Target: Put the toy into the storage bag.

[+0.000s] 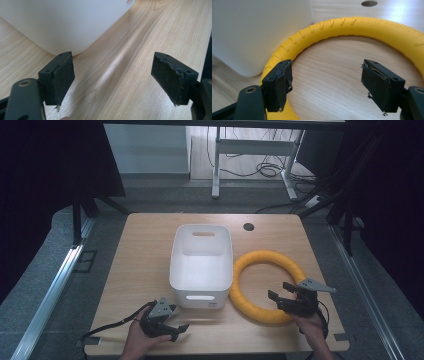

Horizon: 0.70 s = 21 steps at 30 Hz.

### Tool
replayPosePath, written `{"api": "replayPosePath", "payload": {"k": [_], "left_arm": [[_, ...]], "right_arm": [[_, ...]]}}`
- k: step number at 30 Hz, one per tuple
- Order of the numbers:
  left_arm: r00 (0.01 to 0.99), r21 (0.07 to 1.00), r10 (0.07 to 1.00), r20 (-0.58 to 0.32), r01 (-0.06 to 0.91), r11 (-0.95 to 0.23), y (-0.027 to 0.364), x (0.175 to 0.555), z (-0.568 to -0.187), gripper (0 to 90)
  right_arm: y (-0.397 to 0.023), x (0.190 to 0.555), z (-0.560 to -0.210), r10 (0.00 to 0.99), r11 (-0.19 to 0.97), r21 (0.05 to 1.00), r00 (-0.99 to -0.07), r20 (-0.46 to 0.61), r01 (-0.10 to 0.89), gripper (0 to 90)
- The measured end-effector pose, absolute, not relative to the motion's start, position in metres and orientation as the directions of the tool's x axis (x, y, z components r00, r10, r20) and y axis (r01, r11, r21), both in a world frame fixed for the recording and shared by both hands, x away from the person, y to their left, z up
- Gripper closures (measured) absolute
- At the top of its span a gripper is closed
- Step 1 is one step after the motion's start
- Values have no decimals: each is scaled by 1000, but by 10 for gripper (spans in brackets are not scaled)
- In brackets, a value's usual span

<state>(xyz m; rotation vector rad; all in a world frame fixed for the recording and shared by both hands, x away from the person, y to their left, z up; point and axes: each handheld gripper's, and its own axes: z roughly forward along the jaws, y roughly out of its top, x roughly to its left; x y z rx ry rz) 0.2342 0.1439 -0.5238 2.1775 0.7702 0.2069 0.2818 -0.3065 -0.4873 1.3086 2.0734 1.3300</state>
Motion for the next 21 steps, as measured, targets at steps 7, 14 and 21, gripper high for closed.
{"api": "replayPosePath", "payload": {"k": [7, 14, 21], "left_arm": [[801, 740, 590, -103, 458, -492, 144, 234, -523, 189], [801, 737, 589, -104, 460, -495, 143, 234, -524, 189], [797, 742, 595, -106, 462, -486, 145, 234, -521, 188]], "right_arm": [[-307, 281, -488, 841, 145, 855, -517, 158, 497, 266], [-308, 282, -490, 839, 181, 851, -529, 127, 493, 284], [-309, 280, -483, 812, 192, 851, -566, 141, 489, 308]]}}
